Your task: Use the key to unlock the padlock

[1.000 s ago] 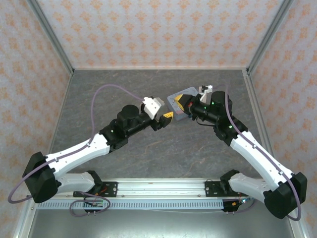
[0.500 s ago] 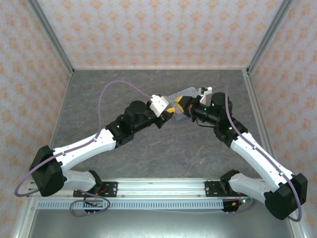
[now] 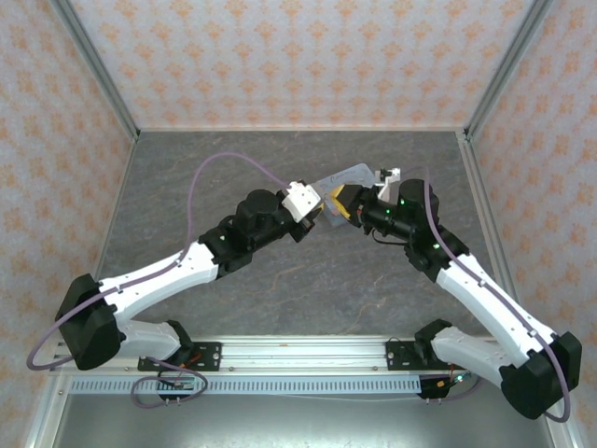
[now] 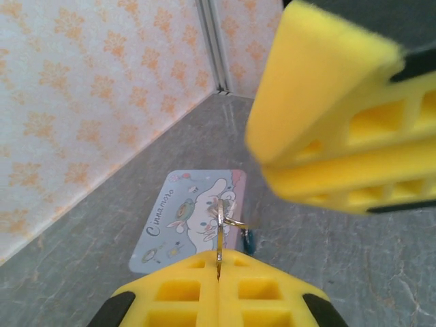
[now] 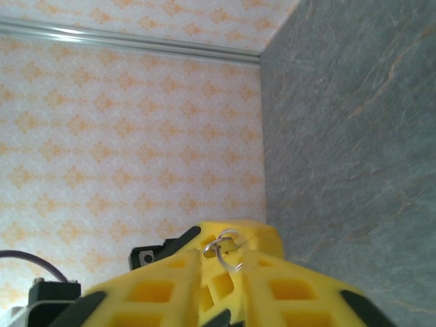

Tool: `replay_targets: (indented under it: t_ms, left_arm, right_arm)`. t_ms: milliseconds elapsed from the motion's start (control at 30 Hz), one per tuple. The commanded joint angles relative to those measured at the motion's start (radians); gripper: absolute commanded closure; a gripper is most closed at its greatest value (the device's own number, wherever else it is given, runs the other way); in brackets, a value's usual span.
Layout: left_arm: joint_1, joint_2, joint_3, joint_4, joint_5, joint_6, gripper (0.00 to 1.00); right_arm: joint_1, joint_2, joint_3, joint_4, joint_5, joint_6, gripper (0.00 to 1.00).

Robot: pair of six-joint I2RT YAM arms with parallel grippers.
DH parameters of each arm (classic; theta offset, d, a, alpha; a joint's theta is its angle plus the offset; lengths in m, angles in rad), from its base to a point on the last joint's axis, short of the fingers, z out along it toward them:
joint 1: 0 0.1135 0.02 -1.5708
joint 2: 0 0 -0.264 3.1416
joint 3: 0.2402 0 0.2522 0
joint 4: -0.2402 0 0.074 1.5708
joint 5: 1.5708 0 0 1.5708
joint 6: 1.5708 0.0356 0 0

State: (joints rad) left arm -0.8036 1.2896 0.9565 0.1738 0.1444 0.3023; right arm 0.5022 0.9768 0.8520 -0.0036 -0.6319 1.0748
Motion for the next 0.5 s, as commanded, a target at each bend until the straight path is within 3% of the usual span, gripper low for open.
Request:
replay_targets:
  t_ms: [0,200,333,467]
  left_arm:
    - [-0.005,-0.066,-0.012,-0.019,-0.046,0.142,1.00]
    - [-0.026,-0.110,-0.019,-0.099,-0.031,0.394,1.00]
    - [-0.040,-0.099,0.010,-0.173,-0.030,0.546,1.00]
    - [-0.047,-0.078,0.024,-0.172,-0.044,0.600,1.00]
  right_arm:
    - [-0.015,-0.065,-0.008,-0.037,0.042,-0.078,0.67]
    - [-0.038,-0.091,-0.038,0.027,-0.045,-0.075,0.53]
    - [-0.038,-0.084,-0.039,0.077,-0.111,-0.055,0.53]
    - [-0.031,-0.068,-0.024,0.051,-0.158,-0.057,0.53]
